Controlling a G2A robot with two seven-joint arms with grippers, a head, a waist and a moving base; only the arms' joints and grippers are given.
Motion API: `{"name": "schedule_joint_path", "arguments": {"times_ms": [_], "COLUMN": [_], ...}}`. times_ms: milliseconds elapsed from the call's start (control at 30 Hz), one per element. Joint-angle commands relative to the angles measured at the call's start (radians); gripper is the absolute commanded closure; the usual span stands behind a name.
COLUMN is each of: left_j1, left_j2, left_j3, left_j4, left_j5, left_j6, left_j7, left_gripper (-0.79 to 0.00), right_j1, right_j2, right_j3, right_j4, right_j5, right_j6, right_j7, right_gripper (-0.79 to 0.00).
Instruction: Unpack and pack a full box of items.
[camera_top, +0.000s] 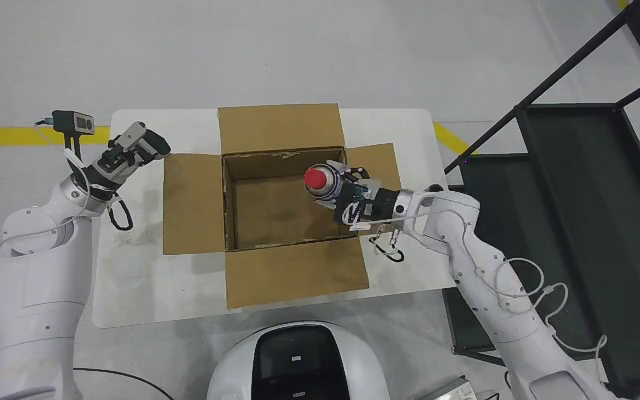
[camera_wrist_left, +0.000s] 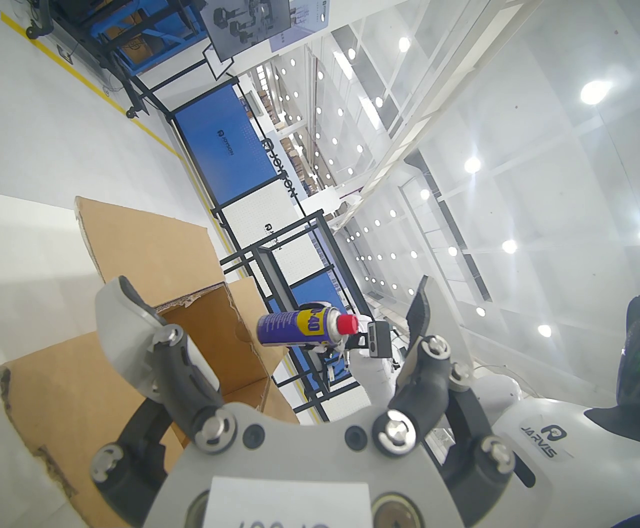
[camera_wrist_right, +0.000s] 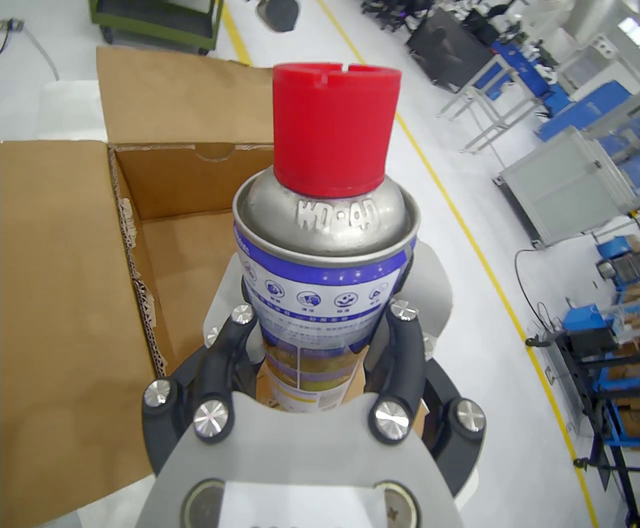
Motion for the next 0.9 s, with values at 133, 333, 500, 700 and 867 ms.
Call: {"name": "schedule_joint_path", "arguments": {"times_ms": [133, 333, 500, 700, 867], "left_j1": [0.000, 0.000, 0.000, 0.000, 0.000], "left_j2": [0.000, 0.000, 0.000, 0.000, 0.000], "left_j3": [0.000, 0.000, 0.000, 0.000, 0.000], "left_j4": [0.000, 0.000, 0.000, 0.000, 0.000], "left_j5": [0.000, 0.000, 0.000, 0.000, 0.000], "left_j6": [0.000, 0.000, 0.000, 0.000, 0.000], "left_j7": [0.000, 0.000, 0.000, 0.000, 0.000], "left_gripper": [-0.785, -0.785, -0.785, -0.785, -0.785], "right_j1": [0.137, 0.196, 0.225, 0.230, 0.194], "right_j2": [-0.032, -0.053, -0.064, -0.071, -0.060], "right_j3": [-0.159, -0.225, -0.257, -0.271, -0.215], "right_j4": [0.169, 0.281, 0.335, 0.296, 0.197], "right_j5": [0.002, 0.034, 0.058, 0.081, 0.112], "right_j6": [-0.014, -0.028, -0.037, -0.030, 0.004], "right_j7": [0.114, 0.188, 0.206, 0.180, 0.102], "right_gripper": [0.000, -0.274, -0.785, -0.785, -0.785]}}
